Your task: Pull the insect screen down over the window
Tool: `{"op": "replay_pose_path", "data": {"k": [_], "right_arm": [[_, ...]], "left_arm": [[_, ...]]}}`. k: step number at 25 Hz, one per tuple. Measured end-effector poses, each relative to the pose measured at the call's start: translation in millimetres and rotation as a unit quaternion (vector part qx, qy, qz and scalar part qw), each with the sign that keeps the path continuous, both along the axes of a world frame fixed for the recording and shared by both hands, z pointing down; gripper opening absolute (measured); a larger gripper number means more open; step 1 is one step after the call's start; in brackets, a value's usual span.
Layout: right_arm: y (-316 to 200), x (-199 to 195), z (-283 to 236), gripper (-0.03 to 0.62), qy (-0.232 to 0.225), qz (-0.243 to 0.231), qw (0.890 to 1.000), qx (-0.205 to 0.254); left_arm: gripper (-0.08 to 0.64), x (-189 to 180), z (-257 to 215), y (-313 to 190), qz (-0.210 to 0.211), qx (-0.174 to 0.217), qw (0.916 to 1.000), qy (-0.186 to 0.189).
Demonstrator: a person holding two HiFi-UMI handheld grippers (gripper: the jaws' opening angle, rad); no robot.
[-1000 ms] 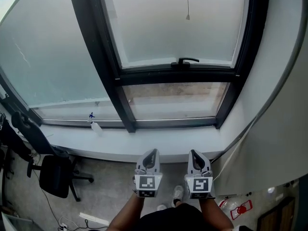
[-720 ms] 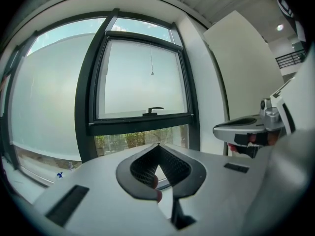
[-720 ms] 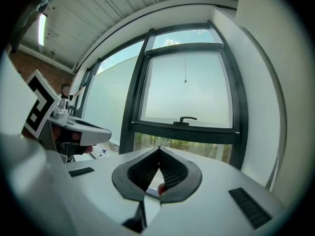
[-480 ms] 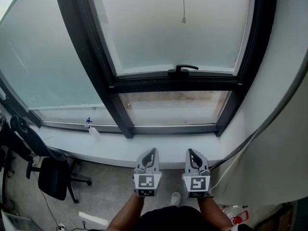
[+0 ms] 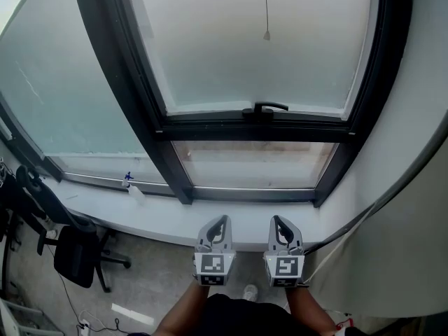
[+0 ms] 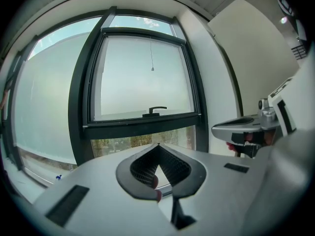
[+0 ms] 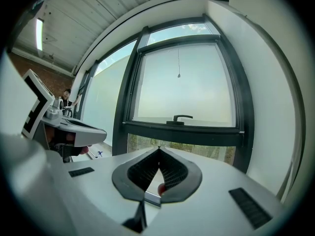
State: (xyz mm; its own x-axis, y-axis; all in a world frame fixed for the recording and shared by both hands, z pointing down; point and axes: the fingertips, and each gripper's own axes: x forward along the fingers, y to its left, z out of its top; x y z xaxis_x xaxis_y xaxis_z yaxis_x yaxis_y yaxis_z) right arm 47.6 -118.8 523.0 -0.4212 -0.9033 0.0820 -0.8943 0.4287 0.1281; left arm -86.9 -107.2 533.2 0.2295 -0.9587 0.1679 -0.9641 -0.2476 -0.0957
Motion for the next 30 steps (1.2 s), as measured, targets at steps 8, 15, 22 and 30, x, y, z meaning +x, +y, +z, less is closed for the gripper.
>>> {"op": "replay_pose_path", "data": {"k": [8, 15, 22, 30], "right_arm": [[-14.6, -2.0, 11.3, 0.003, -0.005, -0.009, 1.000, -0.015], [-39.9, -7.5, 11.9, 0.003, -0.002, 0.000, 1.000, -0.015], [-73.8, -16.4, 5.6, 0.003, 0.005, 0.013, 1.000, -0.006], [-114.8, -36.3, -6.7, 0.003, 0.006, 0.022, 1.000, 0.005]], "left_arm": [[0.000, 5.9, 1.5, -15.9, -0.005, -0.004, 1.0000, -0.001], [0.000, 1.5, 4.0, -37.2, 0.004, -0.009, 0.9999, 0.007], [0.000, -6.9, 5.9, -75.6, 0.026, -0.010, 0.9996, 0.008], [0.000, -22.9, 1.4, -117.6, 0.040, -0.010, 0.9990, 0.014]]}}
